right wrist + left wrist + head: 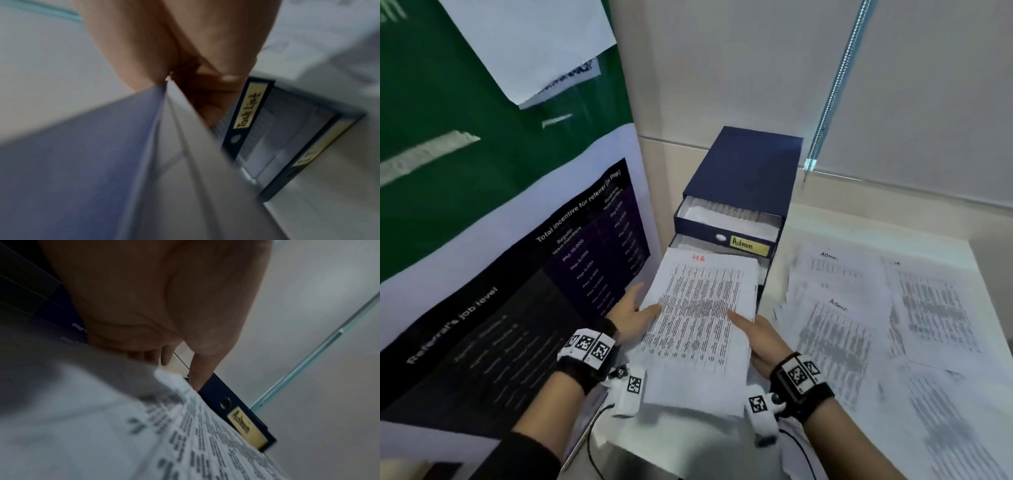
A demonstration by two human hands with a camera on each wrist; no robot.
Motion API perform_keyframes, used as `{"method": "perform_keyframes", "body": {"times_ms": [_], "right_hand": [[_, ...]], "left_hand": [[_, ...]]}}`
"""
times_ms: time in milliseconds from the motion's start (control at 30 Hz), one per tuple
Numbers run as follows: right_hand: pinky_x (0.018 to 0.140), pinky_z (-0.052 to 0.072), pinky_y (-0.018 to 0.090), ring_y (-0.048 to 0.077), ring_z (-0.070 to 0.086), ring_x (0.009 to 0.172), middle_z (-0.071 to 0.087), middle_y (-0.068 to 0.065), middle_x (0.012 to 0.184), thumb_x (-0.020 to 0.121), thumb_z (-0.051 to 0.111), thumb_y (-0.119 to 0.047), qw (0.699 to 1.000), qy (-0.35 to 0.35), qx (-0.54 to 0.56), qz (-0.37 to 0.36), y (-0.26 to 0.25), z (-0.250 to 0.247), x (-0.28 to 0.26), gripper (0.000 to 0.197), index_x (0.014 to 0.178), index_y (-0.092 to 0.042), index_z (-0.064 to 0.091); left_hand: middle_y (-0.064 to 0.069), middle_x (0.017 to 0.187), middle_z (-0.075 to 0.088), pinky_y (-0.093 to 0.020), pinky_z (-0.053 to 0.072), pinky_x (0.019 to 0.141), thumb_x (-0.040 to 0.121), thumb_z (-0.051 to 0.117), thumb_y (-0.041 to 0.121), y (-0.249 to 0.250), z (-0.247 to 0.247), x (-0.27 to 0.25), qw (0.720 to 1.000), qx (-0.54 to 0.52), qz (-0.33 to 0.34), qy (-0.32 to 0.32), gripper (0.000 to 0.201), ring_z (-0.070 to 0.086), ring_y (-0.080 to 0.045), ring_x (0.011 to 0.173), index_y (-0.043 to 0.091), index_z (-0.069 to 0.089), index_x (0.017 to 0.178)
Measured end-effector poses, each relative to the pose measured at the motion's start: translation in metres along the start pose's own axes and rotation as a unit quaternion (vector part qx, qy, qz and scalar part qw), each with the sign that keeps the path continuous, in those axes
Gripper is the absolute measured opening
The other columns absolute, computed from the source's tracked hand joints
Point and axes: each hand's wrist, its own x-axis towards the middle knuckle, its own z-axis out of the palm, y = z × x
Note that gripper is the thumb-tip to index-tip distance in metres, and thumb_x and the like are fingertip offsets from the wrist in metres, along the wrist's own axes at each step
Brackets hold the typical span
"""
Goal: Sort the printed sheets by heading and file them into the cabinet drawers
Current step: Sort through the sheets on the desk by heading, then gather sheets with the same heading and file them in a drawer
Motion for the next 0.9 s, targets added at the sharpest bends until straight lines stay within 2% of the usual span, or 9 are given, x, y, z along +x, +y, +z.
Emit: {"method": "perform_keyframes", "body": {"times_ms": [100, 233, 300, 400, 467, 533, 600, 767, 900], "right_hand": [[0.103, 0.046, 0.048, 0.028, 0.066, 0.111, 0.068, 0.013, 0.121, 0.096, 0.059, -0.02, 0.999, 0.017, 0.022, 0.026, -0.008, 0.005, 0.012, 0.035, 0.128, -0.006, 0.058], [0.105, 0.044, 0.049, 0.03, 0.064, 0.114, 0.064, 0.016, 0.126, 0.087, 0.071, -0.028, 0.994, 0.076, 0.053, 0.059, -0.013, -0.003, 0.038, 0.066, 0.142, -0.004, 0.043], [0.103, 0.046, 0.046, 0.03, 0.063, 0.115, 0.064, 0.017, 0.126, 0.094, 0.06, -0.029, 0.989, 0.092, 0.085, 0.079, -0.027, 0.001, 0.041, 0.05, 0.137, -0.003, 0.051], [0.084, 0.056, 0.04, 0.029, 0.065, 0.112, 0.066, 0.016, 0.124, 0.098, 0.05, -0.036, 0.982, 0.087, 0.142, 0.084, -0.048, 0.011, 0.035, 0.043, 0.128, -0.007, 0.059], [0.072, 0.06, 0.037, 0.028, 0.068, 0.106, 0.067, 0.016, 0.121, 0.097, 0.051, -0.04, 0.984, 0.063, 0.136, 0.091, -0.057, 0.015, 0.027, 0.044, 0.125, -0.009, 0.061], [0.053, 0.057, 0.026, 0.023, 0.074, 0.075, 0.074, 0.015, 0.096, 0.098, 0.052, -0.034, 0.988, 0.036, 0.086, 0.123, -0.063, 0.02, 0.015, 0.035, 0.115, -0.005, 0.064], [0.031, 0.039, 0.014, 0.008, 0.052, 0.034, 0.064, 0.003, 0.056, 0.096, 0.056, -0.024, 0.986, 0.017, 0.016, 0.163, -0.065, 0.021, 0.011, 0.018, 0.099, -0.008, 0.062], [0.027, 0.021, 0.013, 0.003, 0.026, 0.028, 0.036, -0.006, 0.044, 0.084, 0.071, -0.028, 0.981, 0.082, 0.034, 0.174, -0.073, -0.006, 0.046, 0.027, 0.101, -0.012, 0.057], [0.025, 0.026, 0.011, 0.001, 0.035, 0.026, 0.042, -0.008, 0.039, 0.095, 0.058, -0.022, 0.978, 0.068, 0.135, 0.146, -0.09, -0.012, 0.07, 0.015, 0.099, -0.008, 0.056]], "left_hand": [[-0.025, 0.119, 0.064, -0.04, 0.049, 0.091, 0.096, 0.06, 0.02, 0.008, -0.022, -0.002, 0.999, 0.041, 0.0, -0.032, 0.042, 0.065, -0.035, 0.101, 0.014, 0.049, 0.136], [-0.012, 0.12, 0.067, -0.031, 0.056, 0.084, 0.095, 0.061, 0.012, 0.011, -0.035, 0.017, 0.995, -0.016, 0.035, -0.094, 0.021, 0.065, -0.012, 0.084, 0.024, 0.058, 0.111], [-0.009, 0.121, 0.067, -0.023, 0.056, 0.077, 0.095, 0.06, 0.009, 0.01, -0.036, 0.031, 0.994, -0.026, 0.044, -0.1, 0.028, 0.067, -0.011, 0.087, 0.021, 0.057, 0.119], [-0.001, 0.093, 0.068, -0.021, 0.046, 0.044, 0.097, 0.056, 0.01, 0.017, -0.035, 0.047, 0.996, -0.045, 0.034, -0.066, 0.032, 0.063, -0.01, 0.061, 0.025, 0.05, 0.124], [0.003, 0.083, 0.064, -0.02, 0.041, 0.038, 0.098, 0.053, 0.011, 0.023, -0.031, 0.059, 0.997, -0.067, 0.032, -0.036, 0.03, 0.058, -0.007, 0.05, 0.027, 0.049, 0.124], [0.007, 0.086, 0.064, -0.022, 0.047, 0.044, 0.097, 0.055, 0.011, 0.028, -0.025, 0.072, 0.995, -0.087, 0.04, -0.016, 0.033, 0.062, -0.009, 0.06, 0.019, 0.052, 0.129], [0.007, 0.089, 0.063, -0.016, 0.05, 0.049, 0.096, 0.057, 0.013, 0.035, -0.017, 0.082, 0.995, -0.078, 0.062, 0.009, 0.03, 0.063, -0.011, 0.071, 0.012, 0.057, 0.127], [-0.006, 0.117, 0.05, -0.032, 0.041, 0.097, 0.089, 0.065, 0.038, 0.046, 0.005, 0.103, 0.95, 0.178, 0.224, 0.122, 0.025, 0.05, -0.024, 0.111, 0.026, 0.068, 0.11], [0.015, 0.118, 0.053, -0.037, 0.036, 0.103, 0.085, 0.06, 0.059, 0.064, 0.031, 0.111, 0.885, 0.258, 0.387, -0.036, 0.03, 0.044, -0.007, 0.114, 0.041, 0.068, 0.108]]}}
